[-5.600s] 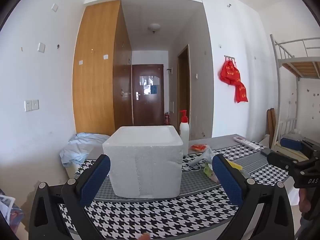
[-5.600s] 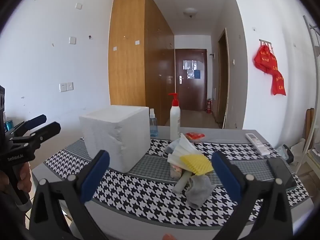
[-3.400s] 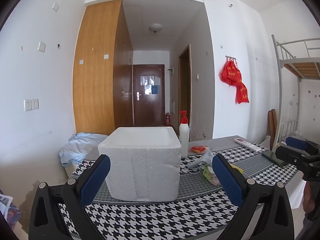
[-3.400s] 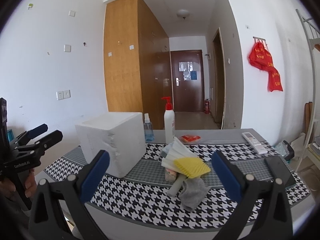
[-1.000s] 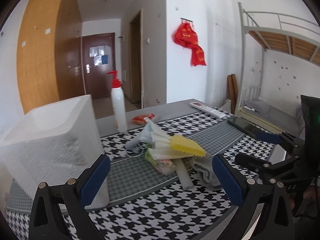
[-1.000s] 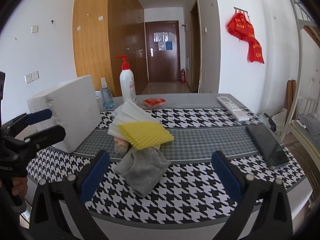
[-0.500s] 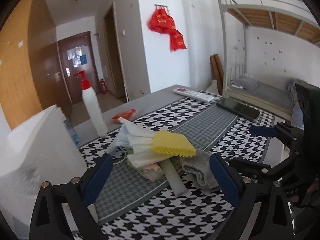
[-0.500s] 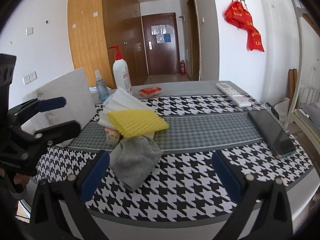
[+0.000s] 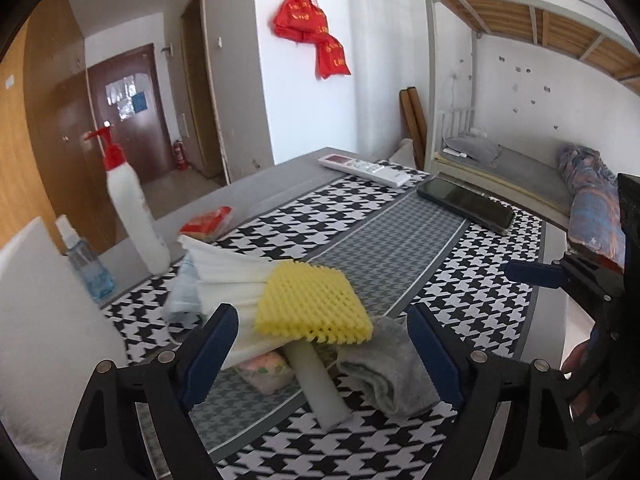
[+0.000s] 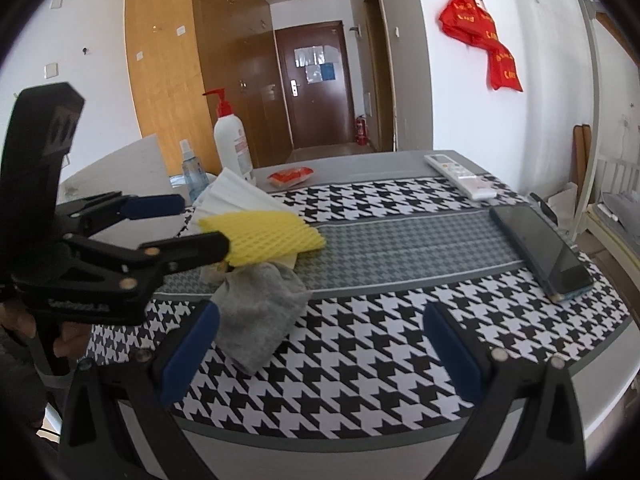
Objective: Organize soft objects
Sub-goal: 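Move the left tool to the yellow mesh sleeve and close on it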
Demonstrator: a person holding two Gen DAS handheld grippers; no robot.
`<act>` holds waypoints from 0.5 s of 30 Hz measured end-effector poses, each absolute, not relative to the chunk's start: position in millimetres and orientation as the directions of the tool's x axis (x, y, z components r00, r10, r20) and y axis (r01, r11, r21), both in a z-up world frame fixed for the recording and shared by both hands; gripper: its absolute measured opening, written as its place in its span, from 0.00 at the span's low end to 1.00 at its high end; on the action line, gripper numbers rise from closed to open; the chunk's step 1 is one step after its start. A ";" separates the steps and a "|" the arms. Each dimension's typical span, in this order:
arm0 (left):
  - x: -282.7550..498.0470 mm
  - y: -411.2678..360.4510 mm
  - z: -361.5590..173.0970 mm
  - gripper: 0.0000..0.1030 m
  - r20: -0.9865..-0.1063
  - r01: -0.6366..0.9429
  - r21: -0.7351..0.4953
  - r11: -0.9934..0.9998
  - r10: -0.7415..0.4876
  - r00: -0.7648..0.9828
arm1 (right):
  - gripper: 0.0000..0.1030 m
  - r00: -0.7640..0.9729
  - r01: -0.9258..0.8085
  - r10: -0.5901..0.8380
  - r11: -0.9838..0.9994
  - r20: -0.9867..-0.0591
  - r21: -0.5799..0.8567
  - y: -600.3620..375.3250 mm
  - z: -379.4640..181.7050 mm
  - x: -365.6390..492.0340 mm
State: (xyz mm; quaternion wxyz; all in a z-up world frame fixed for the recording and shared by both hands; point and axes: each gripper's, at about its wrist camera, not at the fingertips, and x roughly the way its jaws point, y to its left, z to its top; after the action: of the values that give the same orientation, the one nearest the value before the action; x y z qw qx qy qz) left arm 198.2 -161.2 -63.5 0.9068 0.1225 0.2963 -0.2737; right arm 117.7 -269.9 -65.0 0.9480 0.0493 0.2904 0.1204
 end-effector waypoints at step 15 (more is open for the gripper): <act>230.0 -168.7 -88.2 0.73 -0.669 0.540 0.051 0.840 -0.373 0.643 | 1.00 0.781 -0.218 0.269 0.963 -0.563 0.157 -270.7 -70.6 126.7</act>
State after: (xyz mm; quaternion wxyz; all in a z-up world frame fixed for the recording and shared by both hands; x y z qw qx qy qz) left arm 230.0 -168.7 -88.2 0.8978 0.1241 0.3375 -0.2542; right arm 126.7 -270.7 -70.6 0.9428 0.0416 0.3045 0.1293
